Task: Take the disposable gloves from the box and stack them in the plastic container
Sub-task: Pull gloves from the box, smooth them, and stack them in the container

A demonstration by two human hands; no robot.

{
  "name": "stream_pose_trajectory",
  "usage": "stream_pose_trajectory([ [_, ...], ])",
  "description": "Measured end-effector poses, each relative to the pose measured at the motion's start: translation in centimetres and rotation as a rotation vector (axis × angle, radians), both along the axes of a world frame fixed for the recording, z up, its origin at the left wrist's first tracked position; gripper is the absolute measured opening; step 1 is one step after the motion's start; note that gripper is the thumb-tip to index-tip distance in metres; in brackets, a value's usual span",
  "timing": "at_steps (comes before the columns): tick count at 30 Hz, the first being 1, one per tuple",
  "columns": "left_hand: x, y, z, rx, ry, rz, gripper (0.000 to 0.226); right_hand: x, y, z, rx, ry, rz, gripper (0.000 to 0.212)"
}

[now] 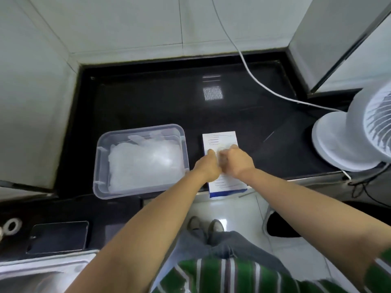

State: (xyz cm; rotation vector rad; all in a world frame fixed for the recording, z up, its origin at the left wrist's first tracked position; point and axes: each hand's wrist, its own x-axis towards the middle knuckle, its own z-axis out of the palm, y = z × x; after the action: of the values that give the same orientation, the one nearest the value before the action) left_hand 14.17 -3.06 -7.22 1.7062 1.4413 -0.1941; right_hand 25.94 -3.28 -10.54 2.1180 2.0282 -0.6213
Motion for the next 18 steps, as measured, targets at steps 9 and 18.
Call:
stream_pose_trajectory([
  [9,-0.6,0.6,-1.8,-0.172,-0.123,0.122,0.052,1.0,0.4,0.7,0.014,0.425,-0.297,0.014],
  [18,-0.3,0.8,-1.8,-0.222,-0.084,0.088,0.058,2.4,1.6,2.5,-0.102,0.788,-0.443,0.013],
])
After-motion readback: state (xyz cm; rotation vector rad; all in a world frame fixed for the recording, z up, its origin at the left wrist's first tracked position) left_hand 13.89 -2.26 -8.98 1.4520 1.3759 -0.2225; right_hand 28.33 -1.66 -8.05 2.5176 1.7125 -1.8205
